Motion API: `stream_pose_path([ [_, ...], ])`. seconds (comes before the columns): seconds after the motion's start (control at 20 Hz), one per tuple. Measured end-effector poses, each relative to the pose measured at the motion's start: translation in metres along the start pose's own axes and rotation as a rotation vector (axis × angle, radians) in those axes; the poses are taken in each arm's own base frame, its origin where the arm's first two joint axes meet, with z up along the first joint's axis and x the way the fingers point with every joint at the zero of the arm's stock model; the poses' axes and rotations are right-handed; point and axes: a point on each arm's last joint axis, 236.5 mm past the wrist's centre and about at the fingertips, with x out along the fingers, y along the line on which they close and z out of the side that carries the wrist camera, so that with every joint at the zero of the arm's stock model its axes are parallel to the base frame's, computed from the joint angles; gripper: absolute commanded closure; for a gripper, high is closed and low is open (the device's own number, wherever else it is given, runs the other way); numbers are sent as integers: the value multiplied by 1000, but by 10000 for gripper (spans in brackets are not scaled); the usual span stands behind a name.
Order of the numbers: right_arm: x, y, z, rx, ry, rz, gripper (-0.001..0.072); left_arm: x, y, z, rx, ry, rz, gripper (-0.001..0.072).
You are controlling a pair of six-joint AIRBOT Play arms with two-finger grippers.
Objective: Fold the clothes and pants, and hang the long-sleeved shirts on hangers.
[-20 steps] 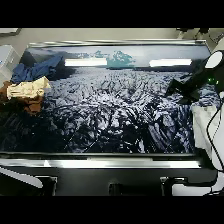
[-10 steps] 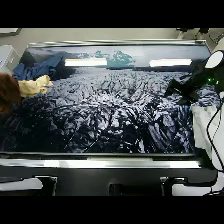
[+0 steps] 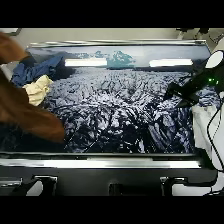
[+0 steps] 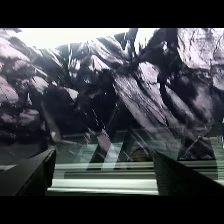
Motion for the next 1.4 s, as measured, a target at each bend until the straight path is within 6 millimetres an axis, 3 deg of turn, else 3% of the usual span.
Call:
stream_pose_path([
  [0.15,-1,-2,-11,-27,41,-10,41,31,-86,-61,-9,152,-242,684],
  [0.25,-6,-3,-16,-43,46,-16,40,59,-141,-130,-31,303,-379,683],
  [0.4,-15,-14,-19,-52,22,-68,39,95,-214,-262,-44,552,-505,665],
  [0.45,-19,-20,-19,-50,12,-94,38,101,-232,-307,-49,641,-521,412],
  [0.5,-21,-25,-19,-50,2,-116,37,105,-247,-351,-61,728,-526,11],
  [0.6,-25,-31,-19,-46,-10,-142,18,108,-259,-414,-90,883,-506,-2],
  [0.65,-24,-32,-20,-49,-10,-145,16,111,-256,-430,-96,936,-494,-2],
  [0.75,-17,-29,-21,-52,3,-128,5,124,-230,-430,-136,997,-442,-2],
  [0.9,17,-19,-40,-83,108,-64,-1,142,-136,-398,-195,1049,-289,-1],
  [1.0,49,-11,-61,-116,206,-26,0,126,-54,-389,-221,1124,-138,0],
  [1.15,97,-3,-93,-168,316,4,0,65,40,-406,-320,1256,75,0],
  [1.25,122,-2,-106,-187,345,10,-1,27,68,-429,-393,1304,148,0],
  [1.4,143,-2,-115,-200,351,18,-2,-8,78,-466,-464,1349,184,1],
])
